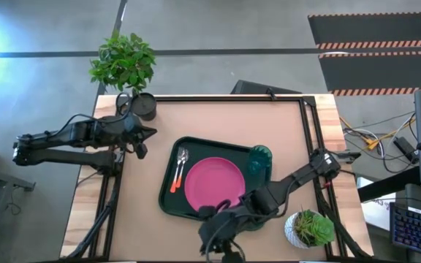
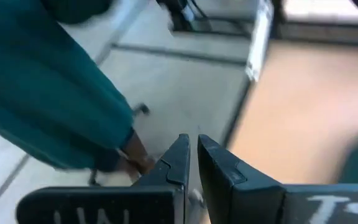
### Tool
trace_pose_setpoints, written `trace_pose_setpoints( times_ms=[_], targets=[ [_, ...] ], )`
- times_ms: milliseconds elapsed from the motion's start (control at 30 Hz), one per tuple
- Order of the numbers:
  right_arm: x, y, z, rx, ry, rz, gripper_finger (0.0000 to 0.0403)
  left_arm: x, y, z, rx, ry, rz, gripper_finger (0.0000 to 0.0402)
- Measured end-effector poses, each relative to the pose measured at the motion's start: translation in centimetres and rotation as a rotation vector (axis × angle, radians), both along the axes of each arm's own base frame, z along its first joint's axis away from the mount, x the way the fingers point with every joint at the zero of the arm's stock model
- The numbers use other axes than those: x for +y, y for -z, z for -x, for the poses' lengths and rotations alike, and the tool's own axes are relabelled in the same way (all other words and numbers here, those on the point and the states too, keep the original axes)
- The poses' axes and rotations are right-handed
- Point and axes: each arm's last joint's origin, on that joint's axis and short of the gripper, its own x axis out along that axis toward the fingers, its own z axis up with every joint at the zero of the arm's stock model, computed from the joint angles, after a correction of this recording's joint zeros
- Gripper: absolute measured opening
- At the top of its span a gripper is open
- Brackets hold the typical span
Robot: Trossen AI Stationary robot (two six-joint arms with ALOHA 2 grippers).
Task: Pick and place plate/cup/fork/spoon on tray
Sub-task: Move the black tray to the center of the table
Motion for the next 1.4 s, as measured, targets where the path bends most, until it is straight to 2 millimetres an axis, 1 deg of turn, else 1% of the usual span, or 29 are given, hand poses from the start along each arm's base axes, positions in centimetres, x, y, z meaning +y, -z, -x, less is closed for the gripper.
trace_pose_setpoints(
  times_ms=[67,167,267,333,367,400,467,500,567,633,800,933,1000,1167,1300,1400],
  targets=[
    [-0.5,0.6,0.6,0.049,0.024,0.037,0.0022,0.0,0.0,0.0,-0.002,0.0,0.0,0.0],
    [-1.9,-0.5,2.8,0.093,0.042,0.084,0.0022,0.0,0.0,0.0,-0.001,0.0,0.001,0.0],
    [-3.9,-3.9,5.9,-0.009,0.022,0.076,0.0022,0.0,0.0,0.0,-0.011,-0.009,0.021,0.0],
    [-5.2,-6.1,8.0,-0.102,0.043,0.043,0.0022,-0.1,0.0,0.0,-0.015,0.0,0.036,0.0],
    [-5.6,-6.7,8.9,-0.146,0.053,0.023,0.0022,-0.1,0.0,0.0,-0.015,0.003,0.038,0.0],
    [-5.8,-6.8,9.6,-0.166,0.059,0.015,0.0022,-0.1,0.0,0.0,-0.015,0.005,0.038,0.0],
    [-5.9,-6.1,10.6,-0.178,0.071,0.021,0.0022,-0.1,0.0,-0.1,-0.01,0.01,0.03,0.0],
    [-5.9,-5.3,10.9,-0.171,0.099,0.03,0.0022,-0.1,0.0,-0.1,-0.005,0.016,0.021,0.0],
    [-5.8,-2.9,11.1,-0.133,0.173,0.045,0.0022,-0.1,0.0,-0.1,0.002,0.025,0.006,0.0],
    [-5.7,-0.1,10.7,-0.133,0.203,0.029,0.0022,-0.1,0.0,0.0,0.001,0.027,0.003,0.0],
    [-5.1,3.9,10.0,-0.285,0.207,-0.189,0.0022,-0.1,-0.1,0.2,-0.003,0.034,-0.011,0.0],
    [-3.7,7.3,10.0,-0.271,0.173,-0.326,0.0022,-0.1,-0.1,0.3,-0.008,0.034,-0.012,0.0],
    [-2.8,8.3,10.2,-0.232,0.173,-0.369,0.0022,-0.1,-0.2,0.4,-0.01,0.034,-0.012,0.0],
    [-0.7,9.7,10.5,-0.137,0.16,-0.428,0.0022,-0.1,-0.1,0.3,-0.006,0.034,-0.012,0.0],
    [0.0,10.4,10.5,-0.104,0.17,-0.434,0.0022,-0.1,-0.1,0.2,-0.002,0.034,-0.012,0.0],
    [0.0,11.4,11.1,-0.056,0.235,-0.446,0.0022,-0.1,0.0,0.1,0.003,0.034,-0.011,0.0]
  ],
)
